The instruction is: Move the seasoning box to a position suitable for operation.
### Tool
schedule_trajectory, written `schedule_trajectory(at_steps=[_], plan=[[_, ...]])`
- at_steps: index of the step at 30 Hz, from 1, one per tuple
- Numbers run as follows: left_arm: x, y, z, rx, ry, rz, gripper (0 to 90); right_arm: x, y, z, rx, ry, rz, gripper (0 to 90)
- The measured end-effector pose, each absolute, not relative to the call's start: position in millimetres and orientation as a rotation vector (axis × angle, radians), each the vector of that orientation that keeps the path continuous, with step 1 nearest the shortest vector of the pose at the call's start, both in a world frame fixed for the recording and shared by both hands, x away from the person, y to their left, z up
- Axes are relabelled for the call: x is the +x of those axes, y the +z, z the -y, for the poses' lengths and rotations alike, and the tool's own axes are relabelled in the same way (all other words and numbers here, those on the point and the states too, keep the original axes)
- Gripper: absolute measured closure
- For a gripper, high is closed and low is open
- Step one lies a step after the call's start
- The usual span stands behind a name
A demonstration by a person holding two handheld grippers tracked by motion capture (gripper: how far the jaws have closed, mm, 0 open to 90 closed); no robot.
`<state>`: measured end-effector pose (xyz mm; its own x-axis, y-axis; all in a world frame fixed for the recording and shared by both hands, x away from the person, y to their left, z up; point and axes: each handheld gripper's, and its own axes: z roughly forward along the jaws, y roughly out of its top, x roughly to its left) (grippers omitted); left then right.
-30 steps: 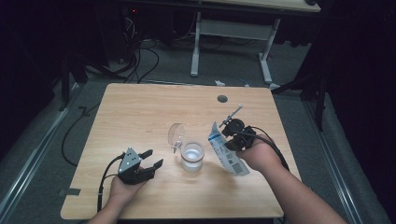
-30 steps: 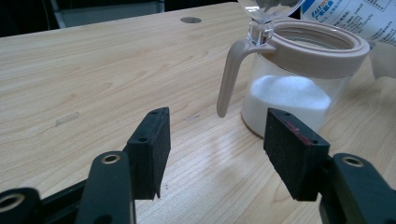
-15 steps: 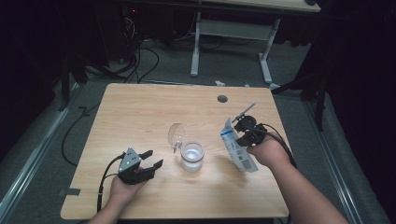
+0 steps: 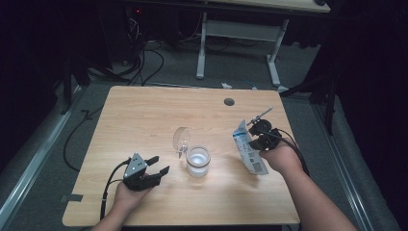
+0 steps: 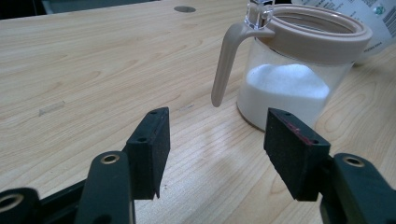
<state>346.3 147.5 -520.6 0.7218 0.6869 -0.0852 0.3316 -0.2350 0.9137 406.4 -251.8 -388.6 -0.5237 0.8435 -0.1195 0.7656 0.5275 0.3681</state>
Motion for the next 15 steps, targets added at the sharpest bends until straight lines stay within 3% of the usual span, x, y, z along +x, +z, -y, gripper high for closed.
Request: schedule_trajectory(at_steps=[15], plan=[[347.6,-522.0,-149.0,1.837,0.405,-0.809,41.4,394.4,-391.0,269.5,1.365,0.585,-2.346,89.9]])
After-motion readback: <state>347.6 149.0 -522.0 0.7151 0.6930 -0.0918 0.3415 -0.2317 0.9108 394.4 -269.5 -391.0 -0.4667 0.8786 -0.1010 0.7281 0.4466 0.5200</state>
